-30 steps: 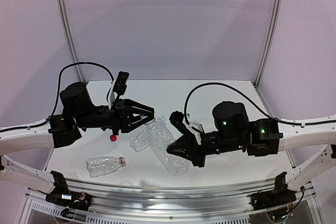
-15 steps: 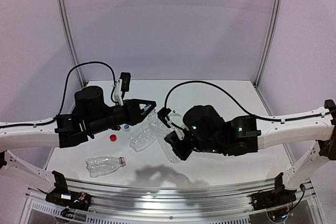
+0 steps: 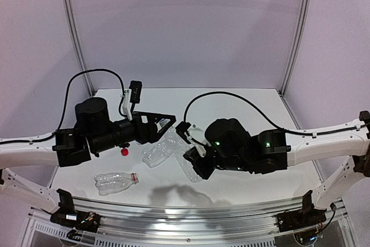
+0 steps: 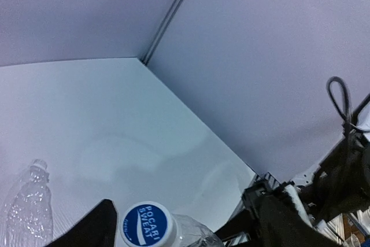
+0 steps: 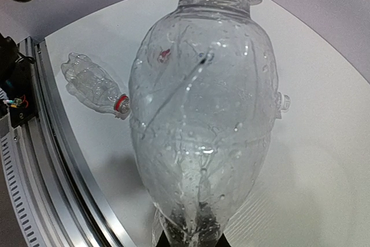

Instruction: Unscrew the bottle caps

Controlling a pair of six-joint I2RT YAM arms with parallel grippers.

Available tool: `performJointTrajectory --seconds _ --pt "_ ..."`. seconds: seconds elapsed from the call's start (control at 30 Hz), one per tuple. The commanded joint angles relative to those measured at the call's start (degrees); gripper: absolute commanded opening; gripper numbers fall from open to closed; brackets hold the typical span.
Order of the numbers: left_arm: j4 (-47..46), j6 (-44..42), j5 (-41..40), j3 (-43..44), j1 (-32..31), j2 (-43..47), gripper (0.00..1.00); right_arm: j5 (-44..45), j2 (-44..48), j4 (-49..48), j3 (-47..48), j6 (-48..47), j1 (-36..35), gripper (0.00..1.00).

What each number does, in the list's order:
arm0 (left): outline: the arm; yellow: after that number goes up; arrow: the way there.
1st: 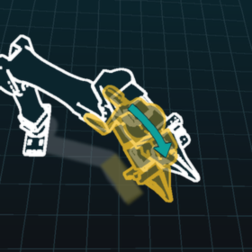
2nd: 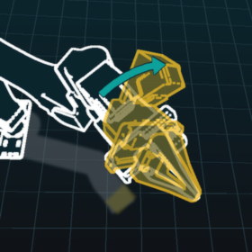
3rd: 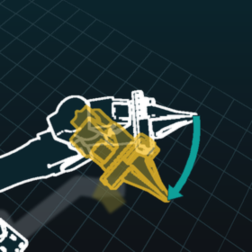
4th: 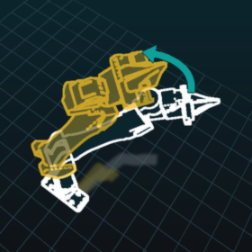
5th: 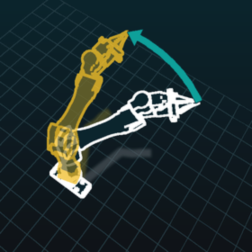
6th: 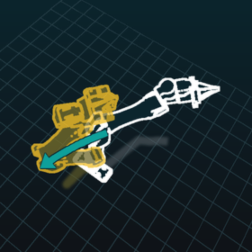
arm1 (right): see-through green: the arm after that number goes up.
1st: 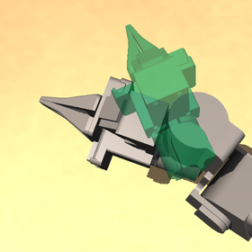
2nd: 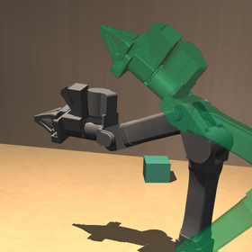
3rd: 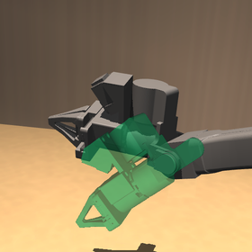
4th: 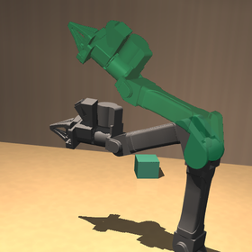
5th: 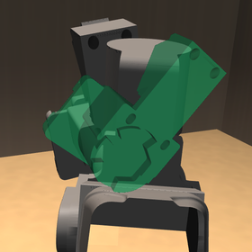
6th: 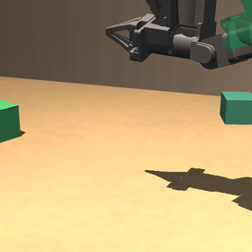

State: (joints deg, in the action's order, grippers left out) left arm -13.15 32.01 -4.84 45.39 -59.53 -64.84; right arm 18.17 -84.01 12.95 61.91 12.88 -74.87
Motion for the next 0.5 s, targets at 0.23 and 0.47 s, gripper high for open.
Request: performJointTrajectory --seconds 0.23,0.47 --pt "2.3 -14.1 28.4 -1.3 3.0 13.2 0.93 -29.3 11.8 -12.4 -8.8 -4.1 0.0 0.0" --pt "-2.7 -12.6 36.8 -2.0 3.3 12.8 0.82 -33.2 16.7 -16.0 -12.2 -4.2 0.1 0.0"
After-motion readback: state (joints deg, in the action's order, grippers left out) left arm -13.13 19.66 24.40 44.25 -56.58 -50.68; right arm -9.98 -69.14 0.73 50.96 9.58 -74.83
